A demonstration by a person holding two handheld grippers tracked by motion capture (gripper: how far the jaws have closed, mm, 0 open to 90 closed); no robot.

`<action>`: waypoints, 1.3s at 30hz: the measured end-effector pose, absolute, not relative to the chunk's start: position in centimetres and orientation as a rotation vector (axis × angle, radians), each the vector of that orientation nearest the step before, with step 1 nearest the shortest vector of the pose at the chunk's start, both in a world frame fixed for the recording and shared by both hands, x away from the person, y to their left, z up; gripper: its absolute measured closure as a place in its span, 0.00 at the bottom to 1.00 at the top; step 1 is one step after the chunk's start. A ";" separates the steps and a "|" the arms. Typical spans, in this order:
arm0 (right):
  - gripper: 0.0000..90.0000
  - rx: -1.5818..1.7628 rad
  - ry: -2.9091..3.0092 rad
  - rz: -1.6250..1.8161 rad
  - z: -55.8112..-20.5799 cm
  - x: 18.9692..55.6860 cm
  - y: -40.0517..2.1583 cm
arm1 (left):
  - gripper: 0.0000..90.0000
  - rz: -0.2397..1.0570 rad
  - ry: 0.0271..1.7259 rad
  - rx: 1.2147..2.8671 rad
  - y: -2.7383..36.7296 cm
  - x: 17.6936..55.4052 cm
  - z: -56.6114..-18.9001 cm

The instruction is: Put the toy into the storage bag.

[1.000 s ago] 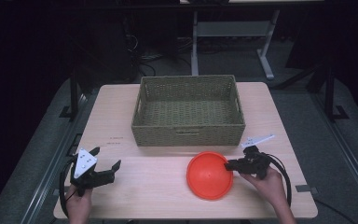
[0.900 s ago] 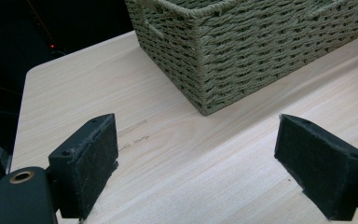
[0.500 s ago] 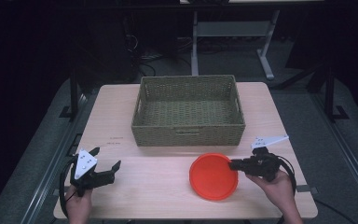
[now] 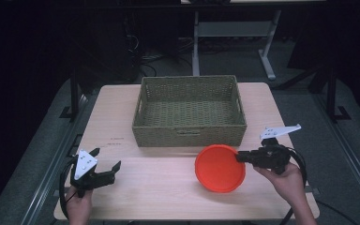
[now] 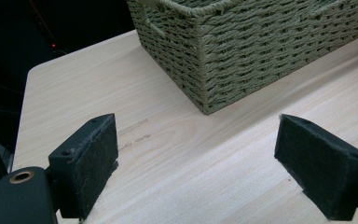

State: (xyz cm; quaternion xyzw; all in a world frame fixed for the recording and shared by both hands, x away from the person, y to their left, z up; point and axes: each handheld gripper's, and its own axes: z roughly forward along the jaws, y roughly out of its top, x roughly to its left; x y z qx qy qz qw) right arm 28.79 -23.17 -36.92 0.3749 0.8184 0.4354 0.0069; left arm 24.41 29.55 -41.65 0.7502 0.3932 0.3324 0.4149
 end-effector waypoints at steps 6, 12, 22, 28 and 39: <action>0.91 1.153 2.562 1.325 -34.9 29.6 -23.2 | 0.14 0.834 0.987 1.885 29.5 24.4 -41.7; 0.91 1.142 2.575 1.268 -33.2 30.6 -22.8 | 0.14 0.831 0.991 1.886 29.5 24.4 -41.7; 0.91 1.100 2.570 1.246 -30.3 31.6 -22.3 | 0.14 0.831 0.989 1.888 29.5 24.4 -41.7; 0.91 1.088 2.577 1.263 -28.5 32.7 -22.1 | 0.14 0.839 0.979 1.901 29.6 24.6 -41.6; 0.91 1.089 2.564 1.244 -25.3 34.5 -21.7 | 0.14 0.830 0.987 1.896 29.6 24.6 -41.7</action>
